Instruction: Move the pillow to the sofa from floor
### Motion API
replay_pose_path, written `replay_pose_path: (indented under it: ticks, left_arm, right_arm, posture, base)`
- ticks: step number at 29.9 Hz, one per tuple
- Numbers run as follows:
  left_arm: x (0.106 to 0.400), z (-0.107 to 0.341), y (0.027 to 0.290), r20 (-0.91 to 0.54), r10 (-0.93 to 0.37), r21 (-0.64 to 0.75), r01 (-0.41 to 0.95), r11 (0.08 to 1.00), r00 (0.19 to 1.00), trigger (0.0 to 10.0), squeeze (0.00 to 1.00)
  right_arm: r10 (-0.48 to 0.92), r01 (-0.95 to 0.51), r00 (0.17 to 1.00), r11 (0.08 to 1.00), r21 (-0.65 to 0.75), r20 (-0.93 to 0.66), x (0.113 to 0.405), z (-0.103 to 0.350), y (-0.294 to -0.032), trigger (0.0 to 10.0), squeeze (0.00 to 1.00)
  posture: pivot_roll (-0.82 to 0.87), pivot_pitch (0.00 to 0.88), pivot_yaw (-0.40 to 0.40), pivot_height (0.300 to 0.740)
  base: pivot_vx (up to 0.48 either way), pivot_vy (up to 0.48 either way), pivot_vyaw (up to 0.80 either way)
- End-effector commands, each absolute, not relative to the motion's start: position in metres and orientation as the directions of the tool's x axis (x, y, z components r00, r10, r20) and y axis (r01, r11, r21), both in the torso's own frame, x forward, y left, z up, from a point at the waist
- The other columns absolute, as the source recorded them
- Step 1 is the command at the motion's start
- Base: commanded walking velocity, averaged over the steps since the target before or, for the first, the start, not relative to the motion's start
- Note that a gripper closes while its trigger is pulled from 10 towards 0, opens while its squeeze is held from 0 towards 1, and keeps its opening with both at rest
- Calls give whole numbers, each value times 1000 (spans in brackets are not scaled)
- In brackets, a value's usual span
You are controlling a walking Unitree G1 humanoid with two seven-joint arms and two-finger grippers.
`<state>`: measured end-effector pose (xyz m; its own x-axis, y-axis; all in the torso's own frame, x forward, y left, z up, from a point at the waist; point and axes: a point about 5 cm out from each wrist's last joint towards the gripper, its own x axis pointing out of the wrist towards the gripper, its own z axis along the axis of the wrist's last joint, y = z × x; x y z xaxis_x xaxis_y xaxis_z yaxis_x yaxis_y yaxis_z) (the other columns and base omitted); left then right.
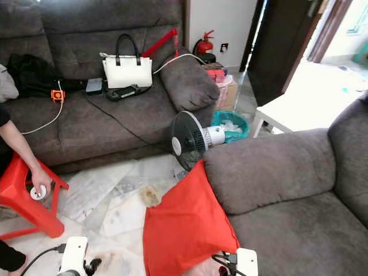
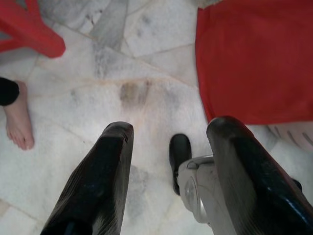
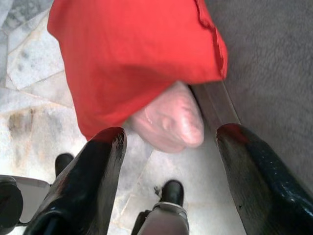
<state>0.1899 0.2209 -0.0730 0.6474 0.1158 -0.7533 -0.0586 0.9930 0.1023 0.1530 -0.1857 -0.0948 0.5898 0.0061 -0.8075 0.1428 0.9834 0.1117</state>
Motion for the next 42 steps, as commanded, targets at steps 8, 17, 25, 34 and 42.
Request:
replay_pose_path:
  ticks: [8, 17, 25, 34, 42]
  left_arm:
    - [188, -74, 219, -759, 107, 99, -49, 994, 643, 10000, 0]
    - [188, -74, 219, -759, 108, 98, -52, 994, 642, 10000, 0]
    - [189, -74, 219, -756, 112, 100, -56, 993, 645, 10000, 0]
    - [190, -73, 219, -740, 115, 102, -57, 993, 663, 10000, 0]
    - [197, -66, 219, -677, 122, 167, -9, 986, 726, 10000, 0]
  right_arm:
    - [-1, 151, 582, 983, 107, -813, 150, -96, -187, 10000, 0]
    - [-3, 152, 581, 983, 105, -814, 150, -96, -188, 10000, 0]
    - [-2, 150, 582, 983, 105, -813, 150, -96, -188, 10000, 0]
    - [-5, 151, 585, 983, 103, -811, 150, -95, -189, 10000, 0]
    - [-4, 145, 644, 982, 117, -765, 155, -91, -189, 10000, 0]
  posture:
    - [66, 0, -39, 740]
    - [67, 4, -42, 740]
    - [69, 8, -44, 740]
    - [72, 13, -47, 740]
    - [77, 16, -49, 740]
  base:
    - [273, 0, 0]
    - [290, 0, 0]
    - [176, 0, 0]
    - [0, 0, 0]
    - [0, 0, 0]
